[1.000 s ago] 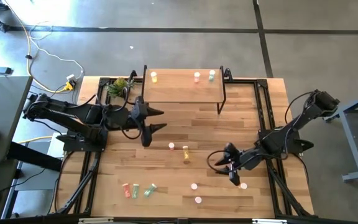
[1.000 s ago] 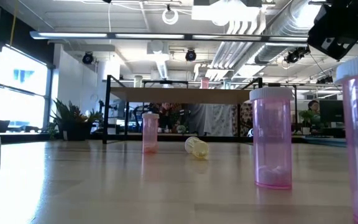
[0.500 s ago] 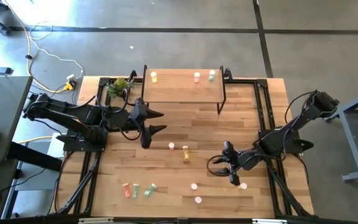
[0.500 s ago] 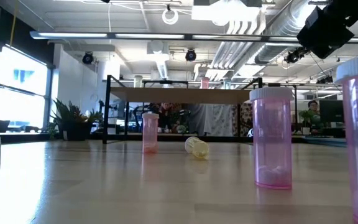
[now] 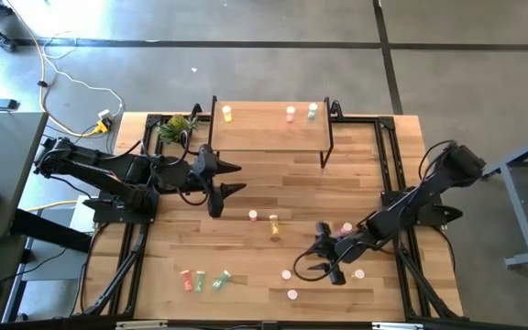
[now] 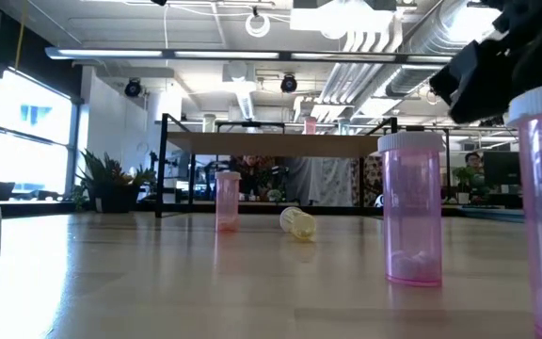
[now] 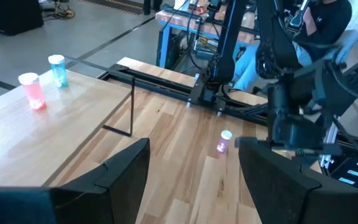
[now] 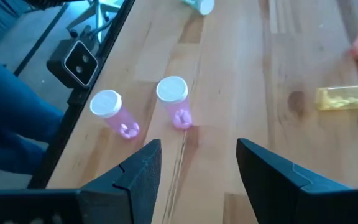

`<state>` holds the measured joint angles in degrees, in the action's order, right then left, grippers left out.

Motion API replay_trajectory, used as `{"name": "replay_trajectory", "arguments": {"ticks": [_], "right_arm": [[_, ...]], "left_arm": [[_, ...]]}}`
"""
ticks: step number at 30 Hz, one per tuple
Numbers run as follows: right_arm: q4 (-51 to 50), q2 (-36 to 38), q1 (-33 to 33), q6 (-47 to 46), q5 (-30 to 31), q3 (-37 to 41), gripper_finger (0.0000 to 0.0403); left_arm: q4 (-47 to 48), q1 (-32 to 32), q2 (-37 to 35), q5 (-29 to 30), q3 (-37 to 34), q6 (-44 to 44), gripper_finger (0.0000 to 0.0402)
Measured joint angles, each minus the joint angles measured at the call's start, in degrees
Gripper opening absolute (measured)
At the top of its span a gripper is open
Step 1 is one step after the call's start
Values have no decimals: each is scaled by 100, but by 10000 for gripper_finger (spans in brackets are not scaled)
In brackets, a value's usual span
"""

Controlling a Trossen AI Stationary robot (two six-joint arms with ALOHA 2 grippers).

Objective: Pick and place medicine bottles onto shelf by color
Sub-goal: Put the center pink pill bottle on the shelf

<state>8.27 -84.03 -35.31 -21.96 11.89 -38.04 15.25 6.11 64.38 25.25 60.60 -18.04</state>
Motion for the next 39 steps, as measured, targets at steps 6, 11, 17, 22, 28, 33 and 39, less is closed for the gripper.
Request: {"name": "replay_trajectory", "arguments": {"ticks": [6,11,17,22,28,33,39], "right_arm": [[530,-570,2,33,-63,0,199],[1026,-938,2,61,-101,0,199],[1520,-1276,17,235,-99,0,199],[1922,-1522,101,294,-143,0,199],[2516,-1837,200,428,-303,-2,199],[2797,-2031,232,451,-444,-4,199],[3094,-2190,246,746,-510,-15,199]], "left_arm": [[2,0,0,5,0,4,239],[4,0,0,5,0,7,239],[15,0,0,-18,0,14,239],[17,0,0,-47,2,2,239],[21,-2,0,-58,2,1,239],[42,-2,0,-58,2,0,239],[44,-2,0,-60,2,0,239]]}}
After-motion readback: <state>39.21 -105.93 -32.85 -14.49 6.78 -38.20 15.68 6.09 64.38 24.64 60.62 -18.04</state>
